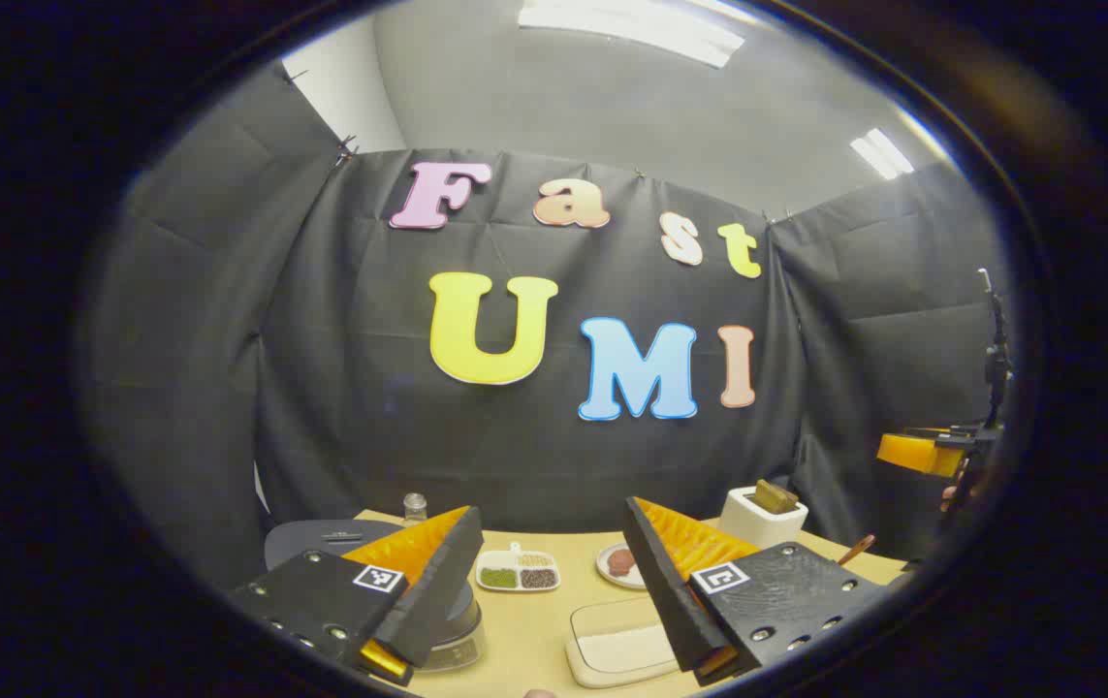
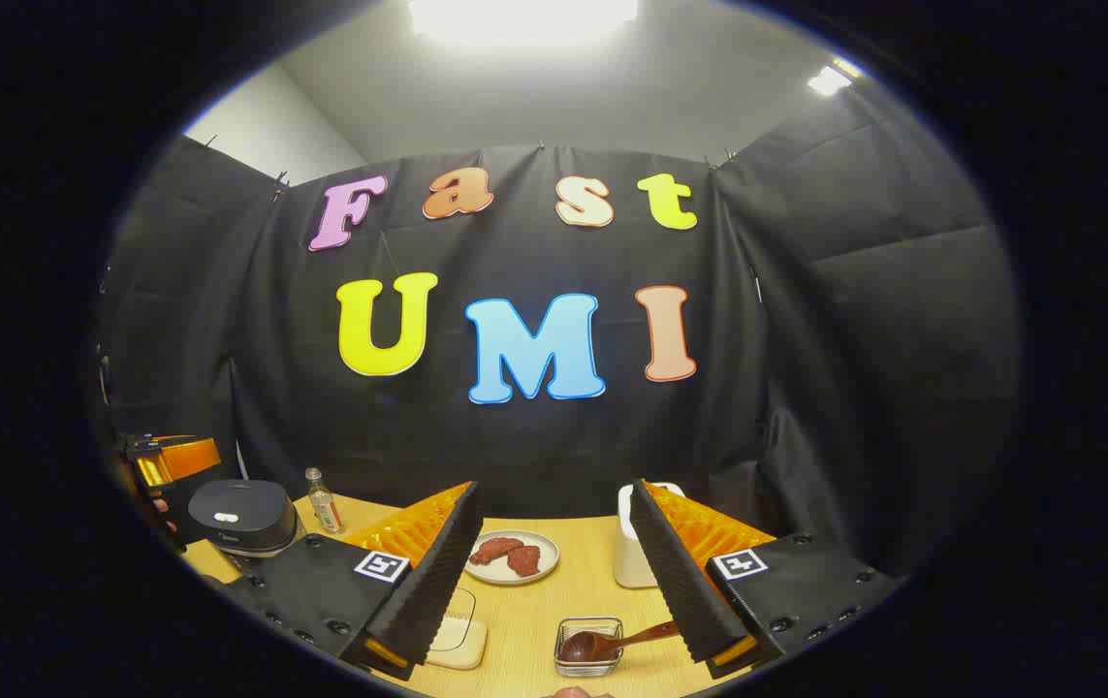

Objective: Close the left gripper, press the button to open the rice cooker; take a wooden spoon from the chopstick holder with the right hand, scoop a spoonful of rice and pour it into the rice cooker, then put the wooden spoon back into the chopstick holder.

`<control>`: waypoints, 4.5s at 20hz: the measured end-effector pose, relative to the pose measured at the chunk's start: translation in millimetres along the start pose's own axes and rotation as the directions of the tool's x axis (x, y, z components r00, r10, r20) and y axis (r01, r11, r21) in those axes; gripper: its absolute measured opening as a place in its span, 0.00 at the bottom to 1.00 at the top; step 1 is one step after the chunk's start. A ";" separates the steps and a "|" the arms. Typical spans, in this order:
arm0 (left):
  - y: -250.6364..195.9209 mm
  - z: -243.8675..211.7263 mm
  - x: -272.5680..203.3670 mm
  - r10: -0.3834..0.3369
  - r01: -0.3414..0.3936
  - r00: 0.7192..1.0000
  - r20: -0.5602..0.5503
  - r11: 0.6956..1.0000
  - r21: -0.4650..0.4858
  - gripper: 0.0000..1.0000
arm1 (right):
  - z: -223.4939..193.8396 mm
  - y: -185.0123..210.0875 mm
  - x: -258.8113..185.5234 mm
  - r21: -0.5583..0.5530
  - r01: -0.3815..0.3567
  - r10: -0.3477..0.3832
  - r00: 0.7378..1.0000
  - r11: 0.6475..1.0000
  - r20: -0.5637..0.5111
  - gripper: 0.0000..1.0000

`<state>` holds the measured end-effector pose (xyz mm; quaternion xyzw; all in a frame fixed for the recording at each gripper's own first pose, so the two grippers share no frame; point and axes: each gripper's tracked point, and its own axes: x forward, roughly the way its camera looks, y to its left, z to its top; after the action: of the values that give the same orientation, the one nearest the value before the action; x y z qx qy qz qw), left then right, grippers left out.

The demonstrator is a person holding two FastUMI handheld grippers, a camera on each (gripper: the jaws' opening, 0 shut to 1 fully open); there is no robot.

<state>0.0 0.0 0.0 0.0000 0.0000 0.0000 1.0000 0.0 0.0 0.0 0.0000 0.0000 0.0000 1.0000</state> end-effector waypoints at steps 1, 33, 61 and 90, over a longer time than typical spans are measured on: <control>2.7 -1.4 0.0 0.010 -0.010 1.000 -0.004 1.000 0.001 0.91 | -1.4 2.0 1.1 -0.005 -0.003 0.003 1.000 1.000 -0.006 0.98; 87.6 -35.9 11.0 0.095 -0.093 0.974 -0.204 0.995 0.019 0.02 | -32.6 46.9 20.8 -0.025 -0.099 0.099 0.995 0.995 -0.029 0.98; 149.6 -152.8 20.5 0.162 -0.178 0.777 -0.608 0.983 0.034 0.01 | -63.5 -7.3 31.6 0.000 -0.039 0.039 0.998 0.999 -0.043 0.98; 157.7 -3.7 8.8 0.331 -0.308 0.940 -0.082 0.927 0.215 0.01 | -70.3 -16.9 31.0 -0.019 -0.015 0.014 0.998 1.000 -0.054 0.98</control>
<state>8.8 157.7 -3.7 0.1001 0.0585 0.1632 0.9798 31.0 -16.9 -70.3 -0.0095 0.0270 0.0071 0.9996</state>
